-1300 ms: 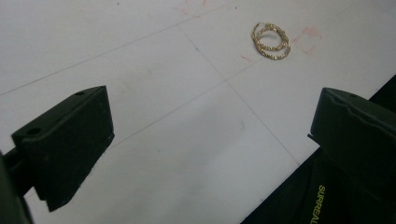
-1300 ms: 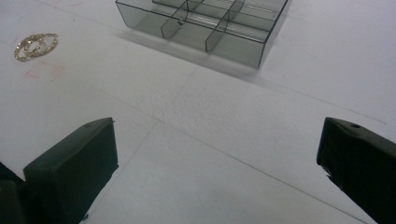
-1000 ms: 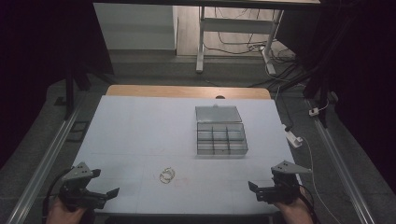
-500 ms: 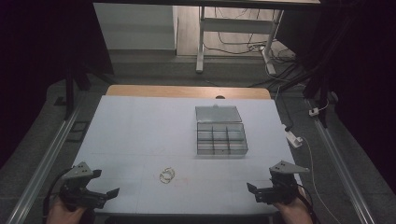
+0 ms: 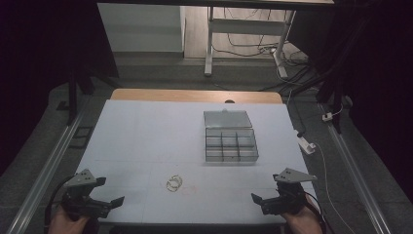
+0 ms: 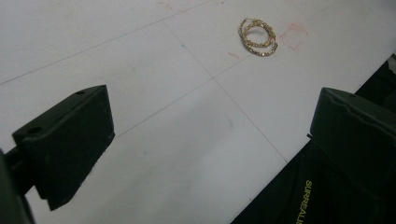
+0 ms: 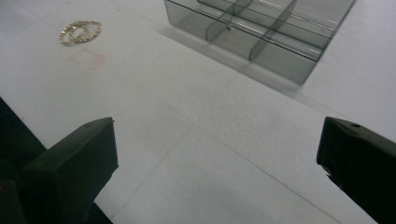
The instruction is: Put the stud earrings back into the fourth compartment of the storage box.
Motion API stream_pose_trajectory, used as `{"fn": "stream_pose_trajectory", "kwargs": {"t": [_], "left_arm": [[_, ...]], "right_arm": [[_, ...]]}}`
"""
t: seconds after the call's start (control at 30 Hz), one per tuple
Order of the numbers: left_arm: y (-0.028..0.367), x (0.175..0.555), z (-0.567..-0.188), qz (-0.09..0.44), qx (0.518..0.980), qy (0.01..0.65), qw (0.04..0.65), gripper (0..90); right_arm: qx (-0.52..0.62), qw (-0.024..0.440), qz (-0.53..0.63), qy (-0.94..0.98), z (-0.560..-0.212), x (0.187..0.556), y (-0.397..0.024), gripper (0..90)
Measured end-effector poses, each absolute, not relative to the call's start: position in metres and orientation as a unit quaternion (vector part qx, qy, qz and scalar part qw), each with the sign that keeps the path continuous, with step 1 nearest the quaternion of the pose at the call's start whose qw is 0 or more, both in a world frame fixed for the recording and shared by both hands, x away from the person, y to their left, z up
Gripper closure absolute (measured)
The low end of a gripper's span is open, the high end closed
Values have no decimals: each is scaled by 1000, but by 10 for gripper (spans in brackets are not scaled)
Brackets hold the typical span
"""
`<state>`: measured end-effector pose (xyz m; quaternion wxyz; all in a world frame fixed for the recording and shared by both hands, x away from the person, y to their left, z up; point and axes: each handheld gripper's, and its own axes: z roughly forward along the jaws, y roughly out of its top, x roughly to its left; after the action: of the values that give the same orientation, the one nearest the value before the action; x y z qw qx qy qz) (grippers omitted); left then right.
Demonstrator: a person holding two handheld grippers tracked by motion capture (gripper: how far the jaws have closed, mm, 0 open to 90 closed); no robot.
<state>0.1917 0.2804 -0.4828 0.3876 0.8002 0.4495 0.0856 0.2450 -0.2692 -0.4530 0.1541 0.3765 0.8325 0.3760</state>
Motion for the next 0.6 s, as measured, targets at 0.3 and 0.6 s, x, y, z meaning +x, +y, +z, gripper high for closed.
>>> {"fn": "stream_pose_trajectory", "kwargs": {"t": [0.3,0.6], "left_arm": [[284,192,-483,79,794,454,396,0],[283,192,-483,79,795,454,396,0]], "right_arm": [[348,132,384,845,-457,251,-253,0],[316,118,398,853,-457,254,-231,0]]}}
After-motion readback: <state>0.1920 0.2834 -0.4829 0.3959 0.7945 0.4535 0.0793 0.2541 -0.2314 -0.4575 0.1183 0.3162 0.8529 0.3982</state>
